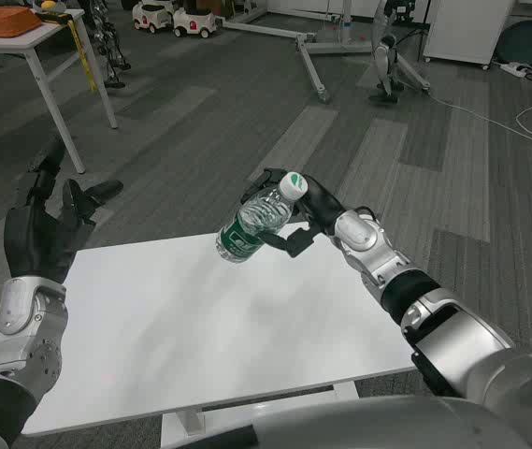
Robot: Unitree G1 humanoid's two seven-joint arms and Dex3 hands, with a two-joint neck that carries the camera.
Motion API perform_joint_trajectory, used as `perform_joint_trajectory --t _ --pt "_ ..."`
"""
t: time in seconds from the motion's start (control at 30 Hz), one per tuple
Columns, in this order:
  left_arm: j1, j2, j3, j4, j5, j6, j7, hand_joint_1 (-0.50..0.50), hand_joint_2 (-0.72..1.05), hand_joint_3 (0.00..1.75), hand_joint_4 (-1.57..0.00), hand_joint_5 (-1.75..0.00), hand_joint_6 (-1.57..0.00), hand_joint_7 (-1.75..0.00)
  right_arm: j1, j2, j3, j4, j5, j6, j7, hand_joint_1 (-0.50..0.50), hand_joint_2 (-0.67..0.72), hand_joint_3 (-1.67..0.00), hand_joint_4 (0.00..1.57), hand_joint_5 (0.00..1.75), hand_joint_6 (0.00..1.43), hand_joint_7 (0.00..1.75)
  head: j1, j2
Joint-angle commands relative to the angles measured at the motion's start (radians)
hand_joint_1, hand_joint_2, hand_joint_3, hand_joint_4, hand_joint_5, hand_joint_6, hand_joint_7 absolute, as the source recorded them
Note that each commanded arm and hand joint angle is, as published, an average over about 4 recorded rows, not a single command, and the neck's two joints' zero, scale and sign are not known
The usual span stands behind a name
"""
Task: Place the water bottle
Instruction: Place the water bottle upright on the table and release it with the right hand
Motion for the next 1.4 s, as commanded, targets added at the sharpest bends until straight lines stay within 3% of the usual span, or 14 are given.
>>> perform_joint_trajectory --t 0.03,1.03,1.4 --pt "0.011 0.007 0.002 -0.011 0.001 -0.002 0.002 -0.46 1.05 0.79 -0.71 -0.72 -0.26 -0.21 0.009 -0.005 -0.022 -0.051 0.015 -0.002 -0.001 -0.46 -0.48 -1.27 1.4 1.26 1.11 1.61 -0.003 -0.011" --pt "0.013 0.007 0.003 -0.011 0.002 -0.002 0.002 -0.46 1.05 0.79 -0.71 -0.72 -0.26 -0.21 0.029 -0.012 -0.058 -0.116 0.017 -0.001 0.003 -0.46 -0.48 -1.27 1.4 1.26 1.11 1.64 -0.003 -0.009" --pt "0.017 0.007 0.005 -0.011 0.002 -0.002 0.002 -0.46 1.05 0.79 -0.71 -0.72 -0.26 -0.21 0.067 -0.051 -0.101 -0.197 0.017 0.009 0.005 -0.46 -0.41 -1.27 1.4 1.24 1.07 1.61 -0.002 -0.01"
